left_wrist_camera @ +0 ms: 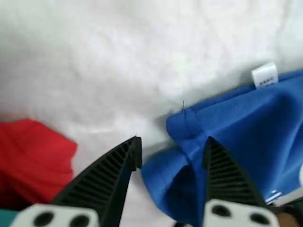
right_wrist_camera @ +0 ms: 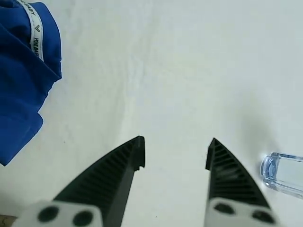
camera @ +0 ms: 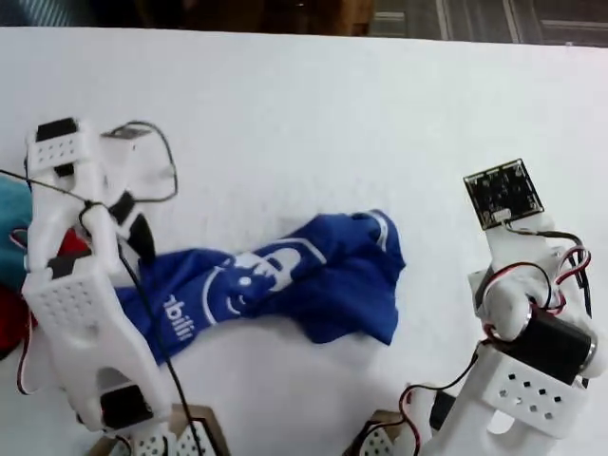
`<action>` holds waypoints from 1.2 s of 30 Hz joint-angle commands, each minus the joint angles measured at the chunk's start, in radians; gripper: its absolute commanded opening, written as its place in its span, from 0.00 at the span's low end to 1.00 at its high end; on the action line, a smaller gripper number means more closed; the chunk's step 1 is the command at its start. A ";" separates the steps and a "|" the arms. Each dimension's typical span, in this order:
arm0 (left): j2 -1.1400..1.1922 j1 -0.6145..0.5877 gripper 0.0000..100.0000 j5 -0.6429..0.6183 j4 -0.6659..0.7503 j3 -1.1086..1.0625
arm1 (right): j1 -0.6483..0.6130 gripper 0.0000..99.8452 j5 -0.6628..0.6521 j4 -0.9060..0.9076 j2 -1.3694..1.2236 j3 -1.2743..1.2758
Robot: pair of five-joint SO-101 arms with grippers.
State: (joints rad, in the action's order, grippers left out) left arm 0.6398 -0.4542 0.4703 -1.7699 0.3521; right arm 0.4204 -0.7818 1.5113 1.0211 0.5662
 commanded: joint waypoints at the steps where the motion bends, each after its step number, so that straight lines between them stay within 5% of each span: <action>1: -0.006 0.002 0.23 -0.210 -0.009 -0.024 | -0.008 0.21 0.006 -0.018 0.010 -0.041; 6: -0.003 0.061 0.23 -0.399 0.006 -0.025 | -0.008 0.21 0.006 -0.018 0.010 -0.041; 14: 0.000 0.092 0.22 -0.508 0.048 -0.030 | -0.008 0.21 0.009 -0.013 0.012 -0.041; 21: 0.000 0.109 0.02 -0.532 0.041 -0.031 | -0.008 0.21 0.011 -0.018 0.012 -0.041; 30: -0.014 0.107 0.03 -0.611 -0.003 -0.002 | -0.008 0.21 0.012 -0.018 0.012 -0.041; 36: -0.075 -0.015 0.03 -0.606 -0.017 0.104 | -0.010 0.21 0.112 -0.018 -0.016 -0.041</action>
State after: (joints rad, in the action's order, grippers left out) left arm 0.6475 -0.3943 -0.1343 -1.7699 0.3905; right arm 0.4189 -0.7219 1.5113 1.0211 0.5662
